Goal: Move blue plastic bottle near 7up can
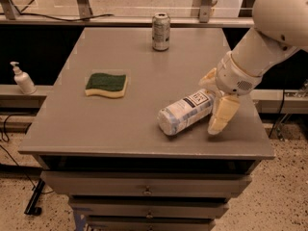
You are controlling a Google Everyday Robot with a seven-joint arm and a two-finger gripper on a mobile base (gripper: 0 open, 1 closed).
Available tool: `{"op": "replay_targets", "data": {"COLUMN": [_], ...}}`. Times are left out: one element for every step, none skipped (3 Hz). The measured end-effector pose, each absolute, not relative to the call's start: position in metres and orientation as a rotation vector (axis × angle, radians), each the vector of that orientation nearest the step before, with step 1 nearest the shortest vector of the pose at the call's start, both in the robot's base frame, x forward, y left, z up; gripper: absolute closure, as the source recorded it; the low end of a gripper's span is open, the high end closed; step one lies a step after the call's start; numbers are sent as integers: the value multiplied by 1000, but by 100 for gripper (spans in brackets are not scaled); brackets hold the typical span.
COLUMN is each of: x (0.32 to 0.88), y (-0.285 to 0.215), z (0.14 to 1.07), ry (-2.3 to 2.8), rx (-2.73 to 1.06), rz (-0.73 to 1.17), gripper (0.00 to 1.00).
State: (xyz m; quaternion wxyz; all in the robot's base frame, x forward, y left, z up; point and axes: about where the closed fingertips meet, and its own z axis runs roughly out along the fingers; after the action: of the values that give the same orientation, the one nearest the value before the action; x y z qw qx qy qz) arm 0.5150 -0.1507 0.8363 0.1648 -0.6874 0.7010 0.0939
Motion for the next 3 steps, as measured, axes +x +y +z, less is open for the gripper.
{"op": "replay_targets", "data": {"x": [518, 528, 543], "y": [-156, -160, -174], "z": [834, 848, 875], "ry": [2019, 2052, 2125], "rx": [-1958, -1921, -1827], "rz": [272, 262, 219], "gripper": [41, 64, 88]}}
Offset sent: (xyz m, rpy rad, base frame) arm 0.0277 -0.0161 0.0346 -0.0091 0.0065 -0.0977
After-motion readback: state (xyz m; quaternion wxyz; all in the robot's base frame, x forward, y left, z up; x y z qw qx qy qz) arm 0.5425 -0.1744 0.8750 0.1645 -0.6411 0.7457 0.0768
